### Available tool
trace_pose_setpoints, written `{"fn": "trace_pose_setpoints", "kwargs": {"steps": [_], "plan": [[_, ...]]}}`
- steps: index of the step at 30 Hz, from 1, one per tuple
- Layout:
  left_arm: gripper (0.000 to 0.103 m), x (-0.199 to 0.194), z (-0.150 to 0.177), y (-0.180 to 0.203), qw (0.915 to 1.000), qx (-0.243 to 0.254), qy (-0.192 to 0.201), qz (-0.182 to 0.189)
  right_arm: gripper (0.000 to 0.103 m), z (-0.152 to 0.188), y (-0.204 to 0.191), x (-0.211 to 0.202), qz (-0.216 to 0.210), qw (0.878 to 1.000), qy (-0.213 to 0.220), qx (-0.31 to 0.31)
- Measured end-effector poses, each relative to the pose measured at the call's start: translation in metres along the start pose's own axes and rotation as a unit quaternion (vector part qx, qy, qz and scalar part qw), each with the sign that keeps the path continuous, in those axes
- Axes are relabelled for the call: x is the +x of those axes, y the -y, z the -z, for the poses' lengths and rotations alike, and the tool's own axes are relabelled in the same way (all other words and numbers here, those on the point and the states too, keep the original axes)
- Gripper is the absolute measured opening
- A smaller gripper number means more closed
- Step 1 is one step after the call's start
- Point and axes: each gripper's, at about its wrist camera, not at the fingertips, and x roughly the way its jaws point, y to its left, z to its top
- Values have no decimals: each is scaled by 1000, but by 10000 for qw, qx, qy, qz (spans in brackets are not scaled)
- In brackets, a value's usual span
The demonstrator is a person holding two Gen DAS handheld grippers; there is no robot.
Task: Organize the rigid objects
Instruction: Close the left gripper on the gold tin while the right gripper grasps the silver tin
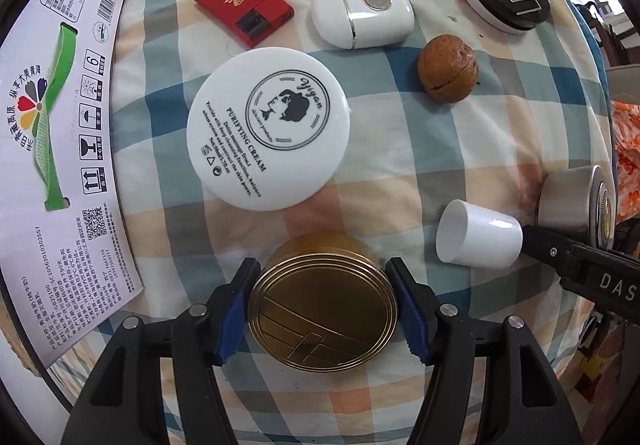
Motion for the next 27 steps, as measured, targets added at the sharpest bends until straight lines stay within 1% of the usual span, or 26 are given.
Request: {"fn": "trace_pose_setpoints", "kwargs": {"steps": [4, 6, 9, 11, 12, 15, 16, 20, 21, 22, 25, 27], "plan": [[62, -5, -7, -4, 10000, -36, -13, 69, 70, 0, 4, 3, -11, 9999, -48, 97], [62, -6, -7, -4, 10000, -15, 8, 88, 74, 4, 0, -5, -19, 9999, -18, 109], [62, -9, -8, -2, 10000, 25, 26, 90, 78, 13, 2, -12, 29, 9998, 163, 83], [62, -8, -8, -2, 9999, 8, 27, 97, 78, 15, -3, -10, 99, 9998, 183, 75], [62, -8, -8, -1, 10000, -2, 23, 96, 78, 10, 0, -14, 165, 9997, 167, 47], [62, -10, -11, 2, 9999, -26, 22, 95, 77, -5, -5, -9, 341, 9993, 137, 28], [62, -9, -10, 2, 9999, -25, 24, 95, 74, -4, -6, -5, 411, 9990, 166, 18], [62, -5, -11, 0, 10000, -17, 12, 77, 73, 3, -11, 2, 568, 9981, 190, -170], [62, -5, -10, 0, 10000, -21, 12, 95, 73, 4, -10, 4, 583, 9979, 177, -209], [62, -6, -9, 0, 9999, -17, 9, 106, 73, 4, -26, 8, 582, 9979, 165, -220], [62, -11, -4, 0, 9999, 22, 73, 150, 73, 3, -28, 4, 506, 9982, 160, -272], [62, -22, -1, 0, 9997, 45, 169, 187, 73, 12, -27, -3, 430, 9983, 240, -318]]}}
